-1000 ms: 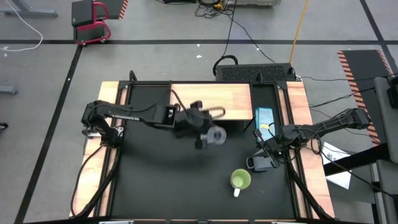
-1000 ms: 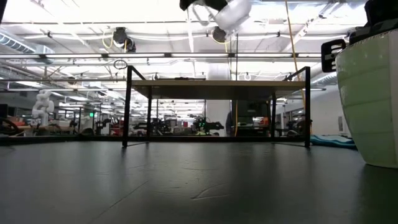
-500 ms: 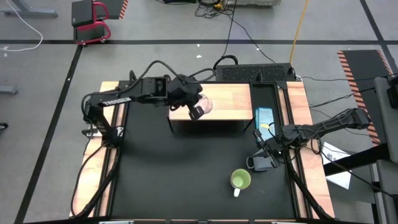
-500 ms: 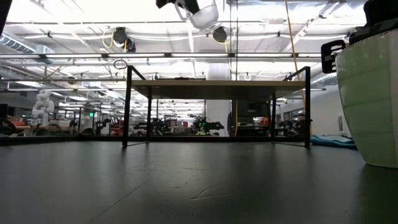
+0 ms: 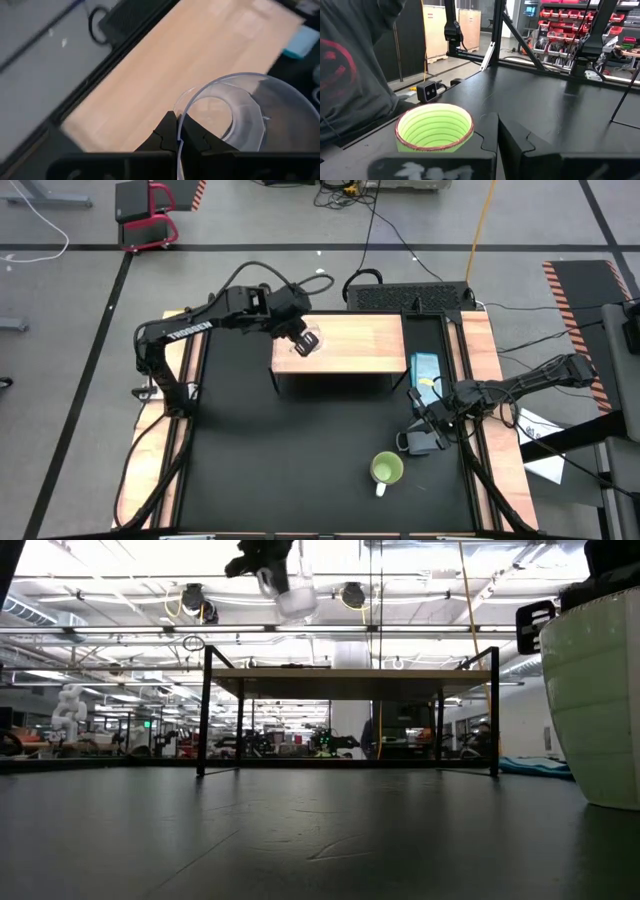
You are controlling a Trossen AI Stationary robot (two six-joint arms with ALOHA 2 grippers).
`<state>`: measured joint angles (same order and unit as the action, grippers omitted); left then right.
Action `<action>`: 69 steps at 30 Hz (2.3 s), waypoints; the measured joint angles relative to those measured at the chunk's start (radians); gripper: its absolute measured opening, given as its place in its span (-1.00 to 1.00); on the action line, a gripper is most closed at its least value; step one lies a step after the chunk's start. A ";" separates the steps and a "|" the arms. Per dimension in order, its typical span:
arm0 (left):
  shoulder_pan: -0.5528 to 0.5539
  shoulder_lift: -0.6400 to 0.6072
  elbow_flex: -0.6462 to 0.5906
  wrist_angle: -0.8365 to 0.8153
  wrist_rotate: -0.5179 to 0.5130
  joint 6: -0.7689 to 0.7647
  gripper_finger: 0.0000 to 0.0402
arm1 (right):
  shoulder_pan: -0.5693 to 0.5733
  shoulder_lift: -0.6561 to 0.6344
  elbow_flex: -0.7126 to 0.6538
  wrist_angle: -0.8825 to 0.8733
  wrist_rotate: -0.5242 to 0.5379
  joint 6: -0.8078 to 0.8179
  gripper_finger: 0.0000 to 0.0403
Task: Stack small to large cups/mugs on shelf
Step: Put the transparent mug on the shelf
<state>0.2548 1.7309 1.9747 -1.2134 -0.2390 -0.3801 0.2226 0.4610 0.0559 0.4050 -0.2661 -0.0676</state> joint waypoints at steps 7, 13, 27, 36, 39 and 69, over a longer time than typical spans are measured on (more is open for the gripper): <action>0.057 0.000 0.000 -0.082 0.013 -0.107 -1.00 | 0.000 0.000 0.000 0.017 0.000 0.004 -1.00; 0.059 0.013 0.000 -0.106 0.013 -0.163 -1.00 | 0.000 0.000 0.000 0.016 0.000 0.007 -1.00; 0.053 0.138 -0.002 -0.183 0.056 -0.206 -1.00 | 0.000 0.000 0.000 0.002 0.000 0.042 -1.00; 0.053 0.137 -0.002 -0.204 0.004 -0.245 -1.00 | 0.000 0.000 0.000 -0.005 0.000 0.042 -1.00; 0.053 0.137 -0.002 -0.204 0.002 -0.258 -1.00 | 0.000 0.000 0.000 -0.005 0.000 0.042 -1.00; 0.045 0.163 -0.003 -0.223 -0.010 -0.337 -1.00 | 0.000 0.000 0.000 -0.036 0.000 0.082 -1.00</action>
<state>0.2996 1.8938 1.9717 -1.4361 -0.2485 -0.7167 0.2226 0.4611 0.0559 0.3687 -0.2662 0.0139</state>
